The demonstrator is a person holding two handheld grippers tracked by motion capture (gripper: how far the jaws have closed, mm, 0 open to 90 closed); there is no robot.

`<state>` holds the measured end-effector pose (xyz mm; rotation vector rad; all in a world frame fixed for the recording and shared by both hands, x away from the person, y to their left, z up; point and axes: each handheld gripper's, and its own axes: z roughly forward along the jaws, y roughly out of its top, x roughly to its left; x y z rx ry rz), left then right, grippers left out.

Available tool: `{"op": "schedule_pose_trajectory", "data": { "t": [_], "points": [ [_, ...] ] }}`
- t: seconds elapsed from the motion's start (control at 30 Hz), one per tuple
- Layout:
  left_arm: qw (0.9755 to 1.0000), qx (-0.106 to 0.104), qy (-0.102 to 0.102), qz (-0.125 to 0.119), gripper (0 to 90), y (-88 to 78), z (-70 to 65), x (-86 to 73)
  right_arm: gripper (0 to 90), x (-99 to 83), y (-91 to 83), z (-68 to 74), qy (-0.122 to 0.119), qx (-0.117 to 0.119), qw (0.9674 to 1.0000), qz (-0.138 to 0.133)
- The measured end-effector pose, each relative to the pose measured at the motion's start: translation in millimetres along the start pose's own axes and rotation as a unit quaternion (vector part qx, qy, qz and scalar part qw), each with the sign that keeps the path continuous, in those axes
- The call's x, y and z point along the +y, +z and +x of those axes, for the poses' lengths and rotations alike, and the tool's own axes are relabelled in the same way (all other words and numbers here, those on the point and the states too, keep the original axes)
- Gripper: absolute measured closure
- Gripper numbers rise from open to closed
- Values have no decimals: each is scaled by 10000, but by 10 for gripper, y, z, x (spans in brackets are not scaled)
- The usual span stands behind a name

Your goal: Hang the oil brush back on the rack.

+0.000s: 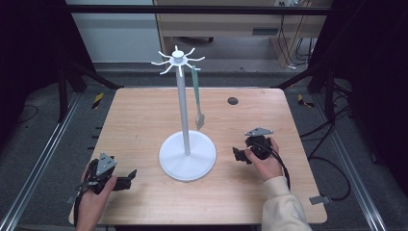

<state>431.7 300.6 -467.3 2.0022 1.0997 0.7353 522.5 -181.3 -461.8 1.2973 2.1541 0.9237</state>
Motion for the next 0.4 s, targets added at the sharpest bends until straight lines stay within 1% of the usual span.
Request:
{"op": "schedule_pose_trajectory", "data": {
  "t": [0.07, 0.1, 0.2, 0.27, 0.4],
  "points": [
    [10000, -2, 9, 10, 23, -1, -1, 0, 103, -29, 41, 7, 27, 118, 9999, 84],
    [10000, -9, 18, 19, 23, -1, -1, 1, 104, -46, 65, 6, 1, 165, 9998, 123],
    [10000, -12, 15, 21, 23, 3, -3, 1, 103, -87, 126, 23, -33, 256, 9992, 304],
    [10000, -5, 18, 25, 23, 3, -7, 1, 103, -95, 150, 36, -6, 344, 9986, 402],
    [10000, -13, 37, 25, 23, 7, -2, 0, 103, -104, 182, 56, -28, 405, 9979, 501]
  ]
}}
